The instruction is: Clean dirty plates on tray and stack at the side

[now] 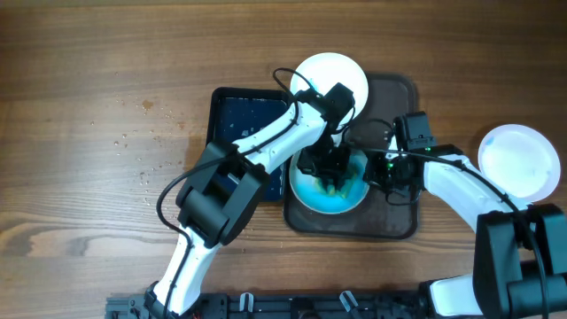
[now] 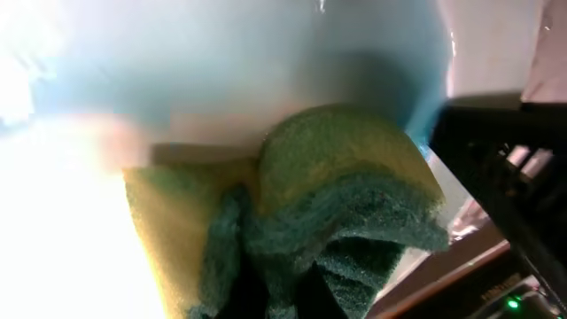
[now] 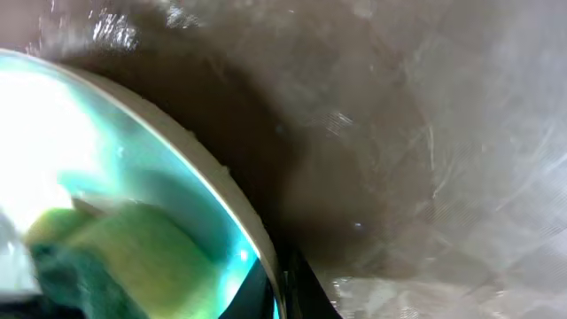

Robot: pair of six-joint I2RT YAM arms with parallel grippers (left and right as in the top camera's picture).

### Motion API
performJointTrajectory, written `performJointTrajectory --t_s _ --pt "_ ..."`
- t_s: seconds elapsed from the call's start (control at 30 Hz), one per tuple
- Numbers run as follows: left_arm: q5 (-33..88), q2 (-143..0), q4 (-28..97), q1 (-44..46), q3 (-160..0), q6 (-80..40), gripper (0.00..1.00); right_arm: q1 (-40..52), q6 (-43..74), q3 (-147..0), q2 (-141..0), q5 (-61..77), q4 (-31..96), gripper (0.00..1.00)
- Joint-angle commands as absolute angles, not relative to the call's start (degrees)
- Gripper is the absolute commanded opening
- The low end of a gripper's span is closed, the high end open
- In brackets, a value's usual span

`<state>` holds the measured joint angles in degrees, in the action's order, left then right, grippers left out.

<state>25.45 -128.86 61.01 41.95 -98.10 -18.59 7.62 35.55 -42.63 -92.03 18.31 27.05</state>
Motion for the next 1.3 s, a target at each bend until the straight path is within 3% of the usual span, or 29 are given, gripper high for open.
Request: performJointTrajectory --t_s 0.0,0.17,0.43,0.57,0.67,0.73,0.87,0.93,1.07,1.27 --pt "32.4 -130.5 61.3 43.7 -98.6 -20.2 0.04 3.9 50.4 -42.5 -93.5 24.8 23.9 0.04" --pt "31.7 -130.5 60.8 43.7 -98.6 -19.7 0.04 3.2 46.1 -42.5 -93.5 26.0 23.2 0.04" --pt "-9.2 -130.5 68.9 40.1 -98.6 -32.1 0.04 3.2 30.0 -42.5 -93.5 14.3 34.0 0.04" --pt "-18.2 -130.5 70.3 35.7 -98.6 -34.2 0.04 3.2 26.5 -42.5 -93.5 11.1 35.5 0.05" --pt "-15.9 -130.5 67.3 33.2 -98.6 -33.8 0.04 3.2 24.9 -42.5 -93.5 10.3 35.8 0.04" --pt "-7.2 -130.5 64.5 33.0 -98.6 -29.6 0.04 3.2 23.8 -42.5 -93.5 10.2 35.9 0.04" --pt "31.4 -130.5 57.1 35.1 -98.6 -10.0 0.04 3.2 20.5 -42.5 -93.5 10.3 35.8 0.04" --pt "37.7 -130.5 55.2 37.0 -98.5 -8.1 0.04 3.2 18.9 -42.5 -93.5 10.5 35.8 0.04" --pt "36.4 -130.5 50.7 42.7 -98.5 -8.1 0.04 3.2 16.2 -42.5 -93.5 12.5 35.4 0.04" --pt "14.7 -130.5 44.4 45.8 -98.5 -25.3 0.04 3.2 15.2 -42.5 -93.5 12.7 35.6 0.04"
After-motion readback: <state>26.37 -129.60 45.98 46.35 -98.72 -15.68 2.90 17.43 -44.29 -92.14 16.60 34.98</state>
